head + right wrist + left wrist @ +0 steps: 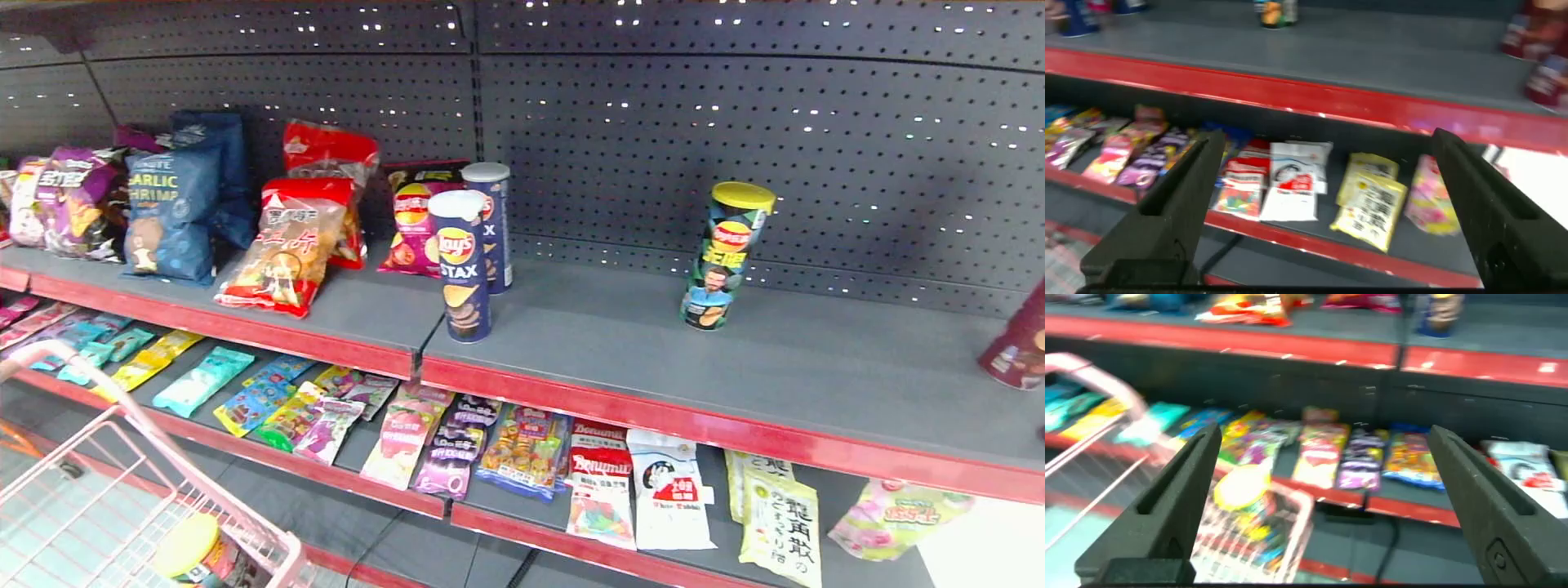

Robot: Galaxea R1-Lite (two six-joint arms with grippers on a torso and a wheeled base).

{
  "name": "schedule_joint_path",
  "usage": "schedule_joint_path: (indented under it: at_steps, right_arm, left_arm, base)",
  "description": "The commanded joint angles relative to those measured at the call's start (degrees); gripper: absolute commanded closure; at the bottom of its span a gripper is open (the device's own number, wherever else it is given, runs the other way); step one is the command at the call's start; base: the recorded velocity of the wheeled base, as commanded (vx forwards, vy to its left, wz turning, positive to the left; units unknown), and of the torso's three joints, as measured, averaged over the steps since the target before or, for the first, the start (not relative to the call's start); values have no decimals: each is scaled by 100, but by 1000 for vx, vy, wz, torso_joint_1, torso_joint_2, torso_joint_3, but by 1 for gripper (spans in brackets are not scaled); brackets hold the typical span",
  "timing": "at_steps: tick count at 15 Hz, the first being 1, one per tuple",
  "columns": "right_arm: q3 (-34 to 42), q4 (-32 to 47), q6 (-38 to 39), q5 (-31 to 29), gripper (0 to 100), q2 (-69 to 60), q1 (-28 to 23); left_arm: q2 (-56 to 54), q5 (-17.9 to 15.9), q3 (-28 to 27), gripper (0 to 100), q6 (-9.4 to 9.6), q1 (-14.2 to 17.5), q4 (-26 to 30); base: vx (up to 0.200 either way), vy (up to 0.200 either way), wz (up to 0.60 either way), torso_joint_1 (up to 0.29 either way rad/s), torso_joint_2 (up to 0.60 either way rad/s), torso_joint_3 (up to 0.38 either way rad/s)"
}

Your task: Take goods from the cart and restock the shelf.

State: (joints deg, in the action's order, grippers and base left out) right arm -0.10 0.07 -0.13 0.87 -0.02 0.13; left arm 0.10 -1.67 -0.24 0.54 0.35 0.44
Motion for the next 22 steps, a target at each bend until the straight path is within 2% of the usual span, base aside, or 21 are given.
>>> schedule_joint_path:
  at_steps: [1, 6, 22]
  right_arm:
    - [1, 1, 5, 1, 0, 2, 4]
    - [10, 1, 22, 1, 0, 2, 4]
    - [1, 1, 22, 10, 0, 2, 4]
  left_arm:
    - [-1, 0, -2, 0, -1, 0, 0]
    - [-1, 0, -2, 0, -1, 0, 0]
    - [8, -9, -2, 0, -1, 0, 0]
  base:
    - [0, 0, 600, -2, 7, 2]
    - [0, 0, 120, -14, 23, 19]
    - [0, 0, 0, -151, 371, 215]
